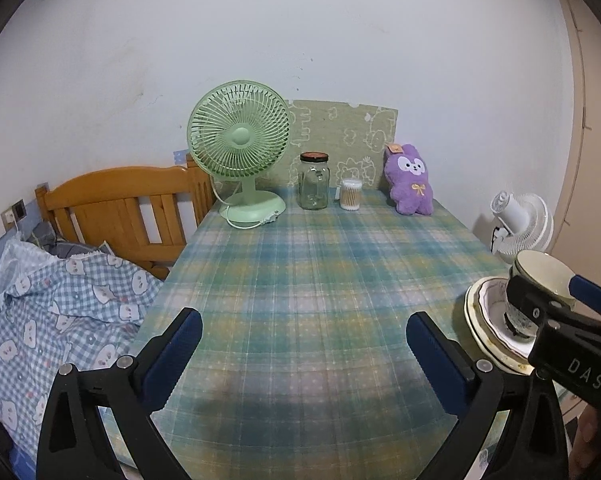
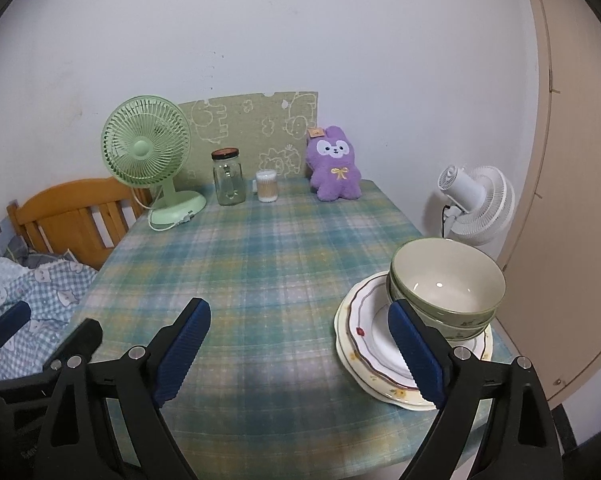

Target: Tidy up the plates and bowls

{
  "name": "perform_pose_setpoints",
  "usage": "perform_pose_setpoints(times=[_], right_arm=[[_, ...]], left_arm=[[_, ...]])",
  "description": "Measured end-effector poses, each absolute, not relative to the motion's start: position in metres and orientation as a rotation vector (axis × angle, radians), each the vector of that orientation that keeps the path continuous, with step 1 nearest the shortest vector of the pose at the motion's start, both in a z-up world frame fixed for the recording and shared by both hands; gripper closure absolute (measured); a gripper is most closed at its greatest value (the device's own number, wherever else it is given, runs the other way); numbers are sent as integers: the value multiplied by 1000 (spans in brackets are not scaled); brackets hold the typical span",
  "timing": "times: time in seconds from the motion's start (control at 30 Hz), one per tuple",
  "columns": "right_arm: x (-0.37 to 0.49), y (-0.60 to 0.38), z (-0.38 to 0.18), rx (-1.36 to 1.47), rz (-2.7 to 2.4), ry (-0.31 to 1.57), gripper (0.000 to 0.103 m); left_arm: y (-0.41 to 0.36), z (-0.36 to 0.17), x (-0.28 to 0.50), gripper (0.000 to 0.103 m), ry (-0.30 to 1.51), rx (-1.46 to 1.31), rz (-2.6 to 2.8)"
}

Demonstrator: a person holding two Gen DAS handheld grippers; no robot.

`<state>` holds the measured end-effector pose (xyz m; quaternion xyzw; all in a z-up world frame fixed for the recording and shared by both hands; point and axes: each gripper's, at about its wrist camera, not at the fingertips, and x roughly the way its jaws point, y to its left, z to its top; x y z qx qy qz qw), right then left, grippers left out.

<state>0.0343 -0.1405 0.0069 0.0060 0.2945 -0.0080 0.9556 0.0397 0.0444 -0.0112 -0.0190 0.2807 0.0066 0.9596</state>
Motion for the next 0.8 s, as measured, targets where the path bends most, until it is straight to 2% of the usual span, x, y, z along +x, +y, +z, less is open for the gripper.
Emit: perform_pose_setpoints(times=[0.8], right_arm=[[38,-141,12,15,-15,603,11]], left_arm=[[41,4,46,0,530,-33,11]])
